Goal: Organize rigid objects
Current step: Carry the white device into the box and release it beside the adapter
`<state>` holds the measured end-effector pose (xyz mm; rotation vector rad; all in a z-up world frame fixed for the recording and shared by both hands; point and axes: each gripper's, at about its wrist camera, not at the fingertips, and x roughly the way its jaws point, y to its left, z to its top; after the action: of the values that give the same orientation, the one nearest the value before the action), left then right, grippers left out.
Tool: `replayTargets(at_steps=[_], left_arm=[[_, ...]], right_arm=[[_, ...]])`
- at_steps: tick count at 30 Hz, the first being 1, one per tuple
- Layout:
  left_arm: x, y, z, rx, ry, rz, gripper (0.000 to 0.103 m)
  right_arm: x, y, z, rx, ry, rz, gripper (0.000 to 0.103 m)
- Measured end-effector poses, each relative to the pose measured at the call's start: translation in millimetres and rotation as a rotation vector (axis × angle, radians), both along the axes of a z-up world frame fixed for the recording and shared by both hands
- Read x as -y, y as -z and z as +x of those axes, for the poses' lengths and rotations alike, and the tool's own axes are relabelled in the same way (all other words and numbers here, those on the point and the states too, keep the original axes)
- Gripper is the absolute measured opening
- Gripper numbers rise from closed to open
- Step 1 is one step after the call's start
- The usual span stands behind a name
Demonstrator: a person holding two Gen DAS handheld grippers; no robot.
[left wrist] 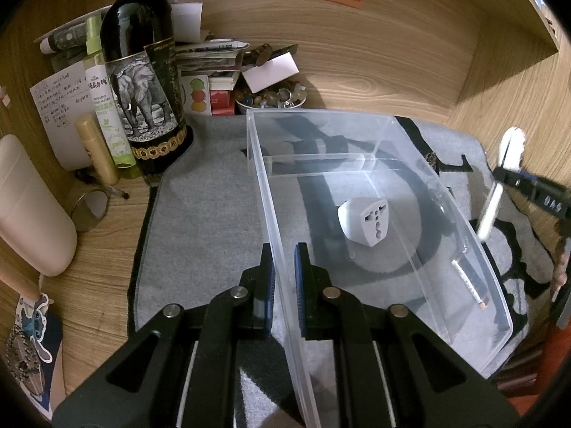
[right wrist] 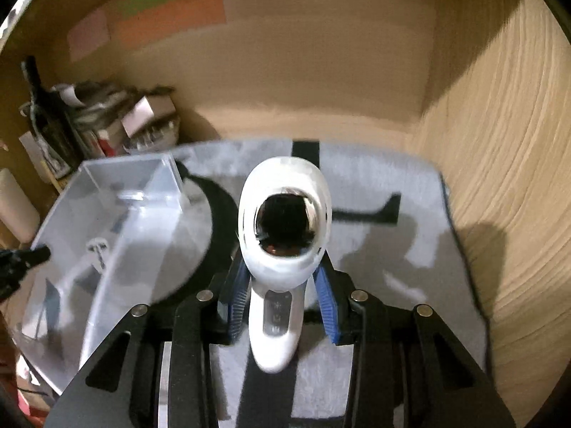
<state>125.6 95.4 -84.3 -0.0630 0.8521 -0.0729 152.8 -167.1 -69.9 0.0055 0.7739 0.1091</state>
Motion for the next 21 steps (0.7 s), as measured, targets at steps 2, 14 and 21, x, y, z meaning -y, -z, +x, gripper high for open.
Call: replayTargets(at_steps=[2, 14, 21], left_arm=[[0.3, -0.2, 0.0, 0.0, 0.0, -0.001, 0.01], [2.4, -1.3, 1.1, 0.002, 0.001, 0.001, 0.01], [2.3, -1.2, 0.8, 0.002, 0.001, 0.001, 0.01]], right_arm=[[-4.4, -10.1, -1.0, 0.03, -0.015, 0.002, 0.032], [-53.8, -61.4, -6.9, 0.188, -0.165, 0.008, 0.032], [-93.5, -74.4, -10.0, 0.216, -0.298, 0.024, 0.032]])
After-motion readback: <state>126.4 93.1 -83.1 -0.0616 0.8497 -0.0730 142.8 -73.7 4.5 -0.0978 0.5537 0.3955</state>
